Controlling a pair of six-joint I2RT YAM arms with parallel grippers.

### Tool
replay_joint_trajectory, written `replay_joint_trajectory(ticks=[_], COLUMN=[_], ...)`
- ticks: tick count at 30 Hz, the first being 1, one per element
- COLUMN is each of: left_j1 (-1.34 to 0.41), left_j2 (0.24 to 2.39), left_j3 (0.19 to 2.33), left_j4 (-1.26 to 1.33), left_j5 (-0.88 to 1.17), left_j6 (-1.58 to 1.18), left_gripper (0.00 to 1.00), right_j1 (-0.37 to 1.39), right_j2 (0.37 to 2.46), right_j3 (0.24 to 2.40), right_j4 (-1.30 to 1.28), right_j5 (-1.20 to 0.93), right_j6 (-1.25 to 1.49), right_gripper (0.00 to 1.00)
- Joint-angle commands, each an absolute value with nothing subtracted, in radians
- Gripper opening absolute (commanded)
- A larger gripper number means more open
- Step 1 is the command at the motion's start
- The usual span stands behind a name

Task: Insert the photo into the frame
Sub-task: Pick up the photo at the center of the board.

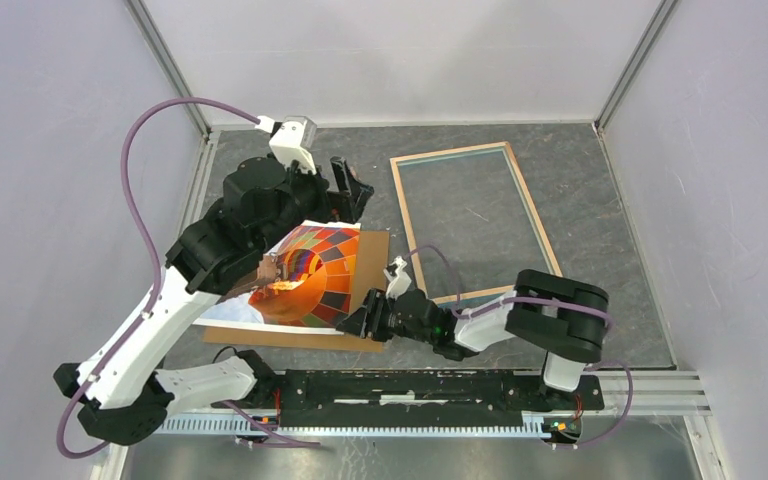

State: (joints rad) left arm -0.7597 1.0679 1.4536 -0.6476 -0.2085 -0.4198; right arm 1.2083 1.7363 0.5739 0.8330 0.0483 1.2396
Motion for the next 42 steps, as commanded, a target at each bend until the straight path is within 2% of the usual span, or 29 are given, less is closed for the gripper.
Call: replay_joint_trajectory(ticks=[1,4,10,12,16,23,33,42], left_j1=[-0.762,-0.762,-0.763,-0.762,-0.762,-0.762,-0.762,-0.762], left_j2=[0.993,0.933,0.798,0.779,0.759,0.764,0.761,0.755], left_j3=[1.399,1.315,1.154,1.140,1.109,1.081,1.065,1.049], left_j4=[-0.571,-0.534,-0.403,-0.397,-0.377,-0.367,-0.359,-0.346], left_j5=[-0.344,-0.440,-0.498,-0.516,-0.513,-0.473,-0.446,-0.455], left_j6=[-0.276,-0.236,-0.222,-0.219,-0.233,-0.255,-0.264,-0.266], left_gripper=[1.00,1.00,1.00,1.00,1.00,1.00,1.00,1.00], right_j1=[1.241,1.241,1.238,1.239,1.234,1.226,1.227,1.235], right_j2=[1.808,1.854,1.939,1.947,1.947,1.981,1.969,2.031], right_j3=[0.562,0.561,0.566,0.552,0.544,0.615,0.627,0.658], right_j4=[0.933,1.000,1.100,1.122,1.140,1.080,0.963,1.068], right_j5=[0.096,0.079,0.070,0.104,0.166,0.151,0.180,0.208], right_j6=[1.369,1.383,1.438,1.467,1.493,1.498,1.525,1.555], right_gripper=[0.55,0.54,0.49,0.45,0.44,0.39,0.40,0.39])
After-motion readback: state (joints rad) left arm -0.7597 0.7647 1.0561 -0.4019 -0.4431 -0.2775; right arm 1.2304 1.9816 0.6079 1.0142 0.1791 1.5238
